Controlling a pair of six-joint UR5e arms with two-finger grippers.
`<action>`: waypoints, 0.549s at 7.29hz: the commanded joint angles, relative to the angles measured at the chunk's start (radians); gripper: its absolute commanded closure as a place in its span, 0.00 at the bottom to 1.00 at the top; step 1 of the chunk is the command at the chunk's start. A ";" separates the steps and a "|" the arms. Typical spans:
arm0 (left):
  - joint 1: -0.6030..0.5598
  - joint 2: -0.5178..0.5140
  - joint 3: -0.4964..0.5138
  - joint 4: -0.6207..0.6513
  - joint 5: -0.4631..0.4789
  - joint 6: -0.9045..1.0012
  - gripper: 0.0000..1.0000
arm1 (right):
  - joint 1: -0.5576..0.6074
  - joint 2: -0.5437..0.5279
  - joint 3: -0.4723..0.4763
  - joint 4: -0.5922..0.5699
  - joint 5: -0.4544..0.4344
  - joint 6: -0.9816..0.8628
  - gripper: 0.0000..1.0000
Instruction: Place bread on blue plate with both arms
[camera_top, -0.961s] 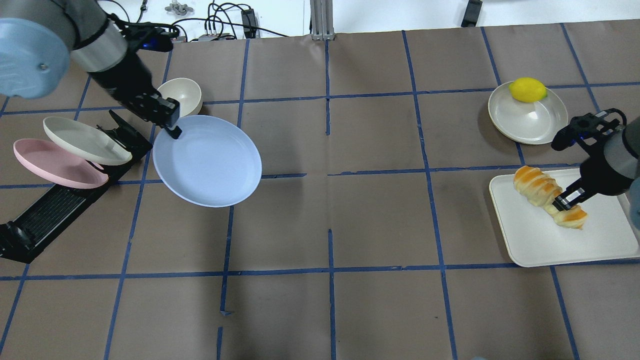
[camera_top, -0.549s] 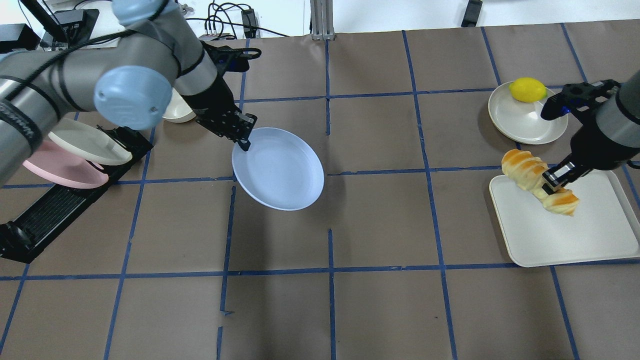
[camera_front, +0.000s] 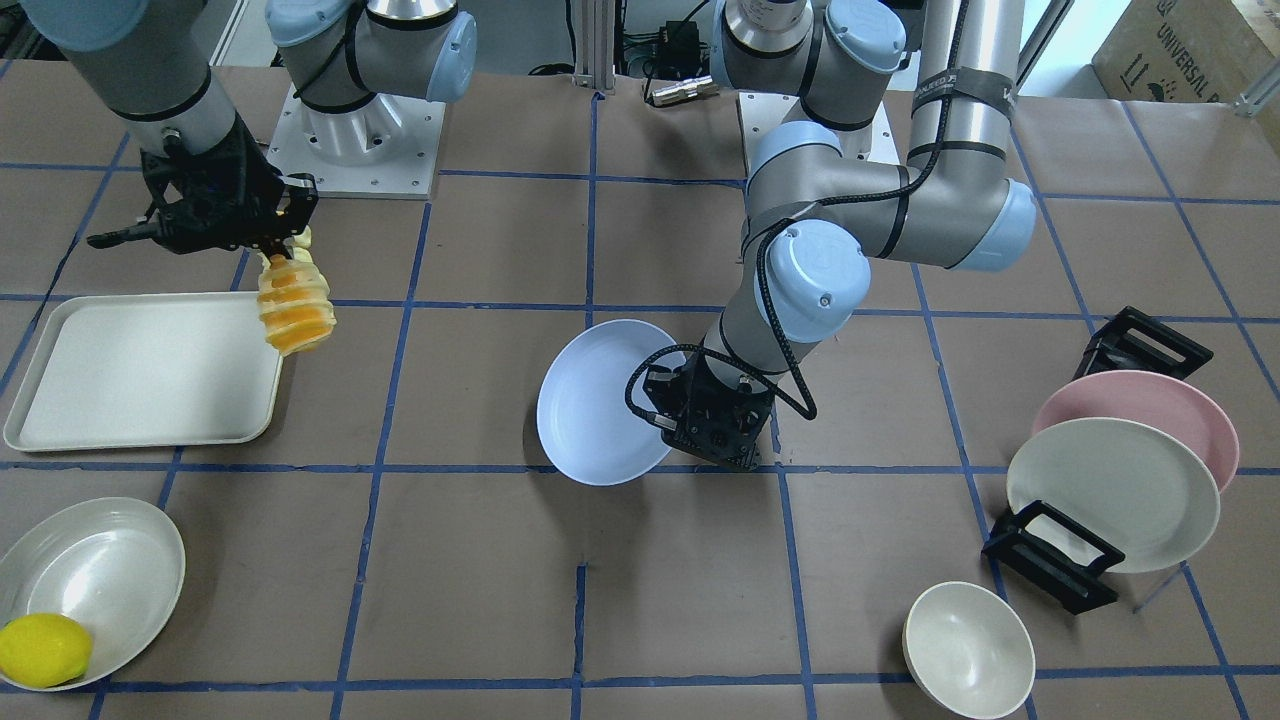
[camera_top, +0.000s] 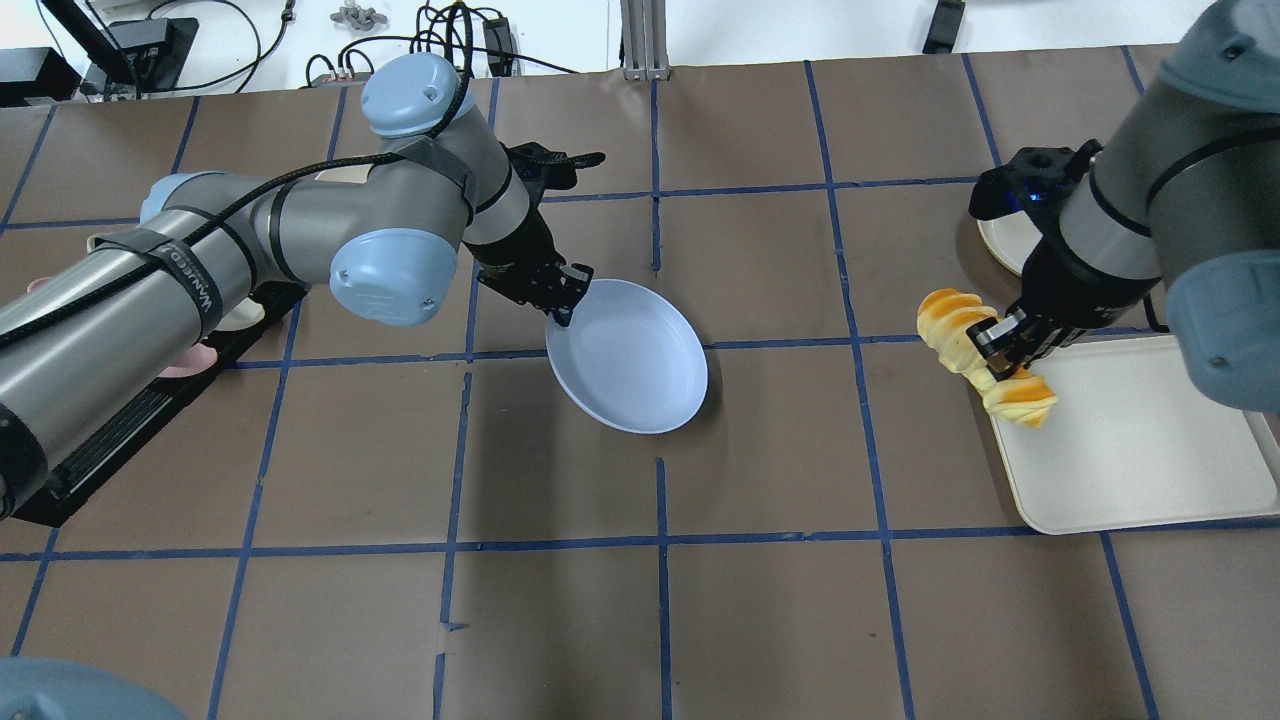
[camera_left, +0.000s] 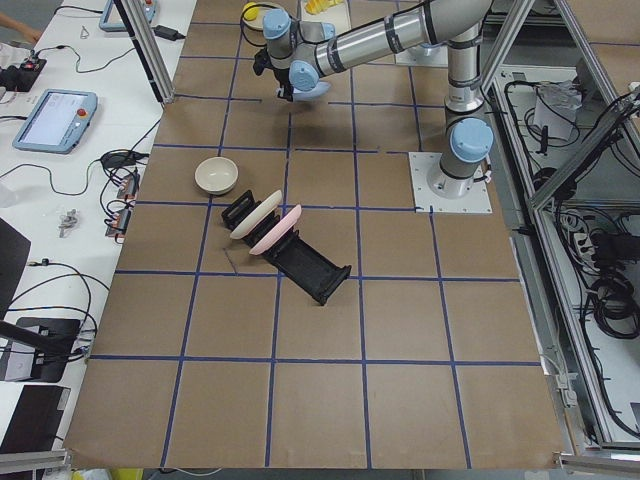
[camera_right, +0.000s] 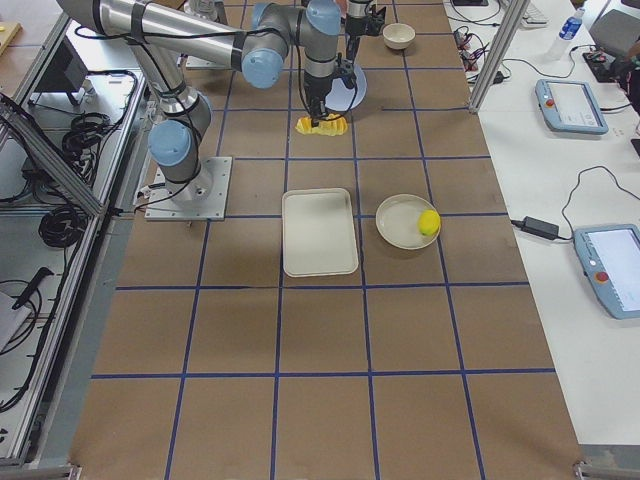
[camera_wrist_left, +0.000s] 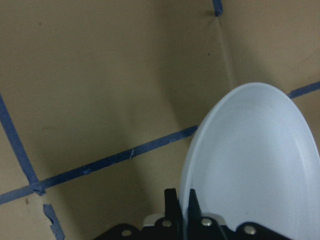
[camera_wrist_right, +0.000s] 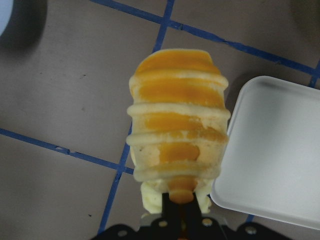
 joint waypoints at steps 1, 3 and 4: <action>-0.002 -0.029 0.000 0.088 -0.080 -0.036 0.78 | 0.079 0.043 -0.003 -0.009 0.007 0.135 0.93; 0.002 -0.072 0.019 0.182 -0.078 -0.036 0.22 | 0.128 0.074 -0.006 -0.058 0.010 0.215 0.93; 0.016 -0.040 0.008 0.163 -0.074 -0.027 0.00 | 0.169 0.100 -0.012 -0.069 0.010 0.284 0.93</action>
